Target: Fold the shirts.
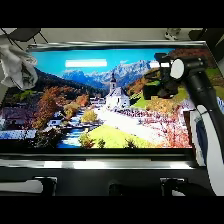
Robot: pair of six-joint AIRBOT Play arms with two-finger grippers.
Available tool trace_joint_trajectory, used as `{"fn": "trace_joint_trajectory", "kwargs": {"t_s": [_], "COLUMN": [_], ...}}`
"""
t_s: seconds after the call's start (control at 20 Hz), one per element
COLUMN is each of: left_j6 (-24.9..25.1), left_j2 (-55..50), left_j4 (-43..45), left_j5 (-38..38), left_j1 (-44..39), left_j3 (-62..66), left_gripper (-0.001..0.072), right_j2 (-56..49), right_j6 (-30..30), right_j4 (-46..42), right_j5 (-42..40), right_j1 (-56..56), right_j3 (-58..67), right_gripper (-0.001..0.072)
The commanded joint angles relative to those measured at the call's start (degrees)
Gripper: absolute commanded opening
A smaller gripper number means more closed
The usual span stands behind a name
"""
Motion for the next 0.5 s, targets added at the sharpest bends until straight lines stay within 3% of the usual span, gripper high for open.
{"fn": "trace_joint_trajectory", "kwargs": {"t_s": [0.0, 0.25, 0.45], "left_j6": [4.74, -3.76, -3.91], "left_j2": [19.37, 38.97, 41.68], "left_j4": [10.01, 11.74, 11.72], "left_j5": [-4.87, -16.11, -17.53], "left_j1": [-5.25, -18.45, -34.01], "left_j3": [-5.42, -19.87, -31.08], "left_gripper": [0.0023, 0.0023, 0.0024], "right_j2": [6.58, 17.35, 24.15], "right_j6": [-1.46, -1.4, -1.4], "right_j4": [-3.8, -3.72, -3.74], "right_j5": [0.31, 0.26, 0.55], "right_j1": [-0.02, -0.02, -0.02], "right_j3": [0.07, 0.07, 0.07], "right_gripper": [0.0672, 0.0672, 0.0671]}}
